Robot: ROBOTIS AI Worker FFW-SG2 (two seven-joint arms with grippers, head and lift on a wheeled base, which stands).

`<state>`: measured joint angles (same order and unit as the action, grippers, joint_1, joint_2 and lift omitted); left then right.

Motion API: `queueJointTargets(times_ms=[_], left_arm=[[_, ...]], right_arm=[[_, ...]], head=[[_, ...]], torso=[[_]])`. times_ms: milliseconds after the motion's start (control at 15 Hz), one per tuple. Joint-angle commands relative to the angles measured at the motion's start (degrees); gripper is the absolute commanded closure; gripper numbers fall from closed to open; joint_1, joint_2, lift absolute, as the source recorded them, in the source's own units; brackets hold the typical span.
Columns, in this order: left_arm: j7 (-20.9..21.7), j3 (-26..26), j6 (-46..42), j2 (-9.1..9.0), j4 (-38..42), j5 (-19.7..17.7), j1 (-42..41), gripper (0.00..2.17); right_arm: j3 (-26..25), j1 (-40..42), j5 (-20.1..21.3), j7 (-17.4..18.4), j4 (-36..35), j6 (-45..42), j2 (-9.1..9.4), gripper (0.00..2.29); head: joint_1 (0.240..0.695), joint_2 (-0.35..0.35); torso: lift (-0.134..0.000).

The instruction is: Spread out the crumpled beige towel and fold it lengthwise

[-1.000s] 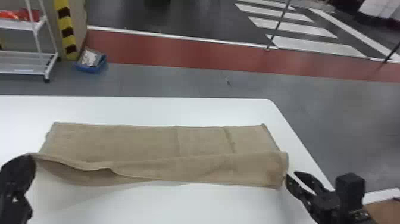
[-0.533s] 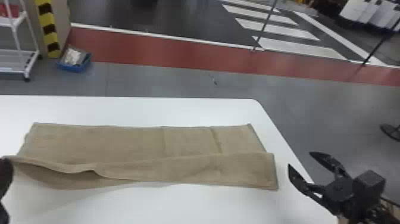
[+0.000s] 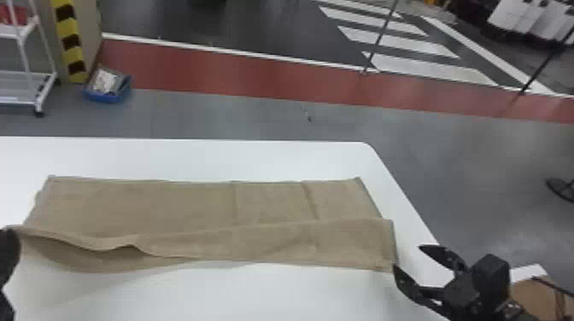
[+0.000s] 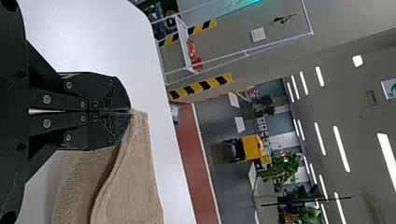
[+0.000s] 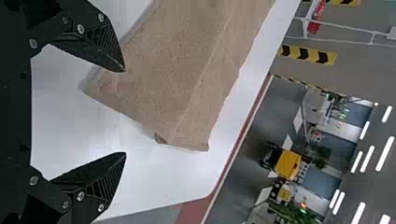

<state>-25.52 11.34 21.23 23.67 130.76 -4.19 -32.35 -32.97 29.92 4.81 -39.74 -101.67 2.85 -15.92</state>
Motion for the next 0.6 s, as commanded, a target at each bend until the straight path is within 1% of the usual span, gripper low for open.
queueJointTargets(times_ms=[0, 133, 200, 533], left_arm=[[-0.1, 0.0, 0.0, 0.06, -0.2, 0.0, 0.0, 1.38], [0.0, 0.0, 0.0, -0.03, -0.2, 0.1, 0.0, 1.38], [0.0, 0.0, -0.2, -0.03, -0.2, 0.1, 0.0, 1.38], [0.0, 0.0, -0.3, -0.03, -0.8, 0.0, 0.1, 1.38]], right_arm=[[-0.8, -1.5, -3.6, -4.8, 0.2, 8.7, -0.34, 0.40], [-2.4, -2.4, -8.1, -8.0, 0.0, 13.1, -0.34, 0.40], [-2.7, -3.0, -9.4, -8.9, 0.1, 14.9, -0.34, 0.40], [-2.6, -5.0, -10.3, -10.1, 2.7, 15.9, -0.34, 0.40]], head=[[0.695, -0.342], [0.695, -0.335], [0.695, -0.335], [0.695, -0.335]], torso=[[-0.124], [-0.124], [-0.124], [-0.124]])
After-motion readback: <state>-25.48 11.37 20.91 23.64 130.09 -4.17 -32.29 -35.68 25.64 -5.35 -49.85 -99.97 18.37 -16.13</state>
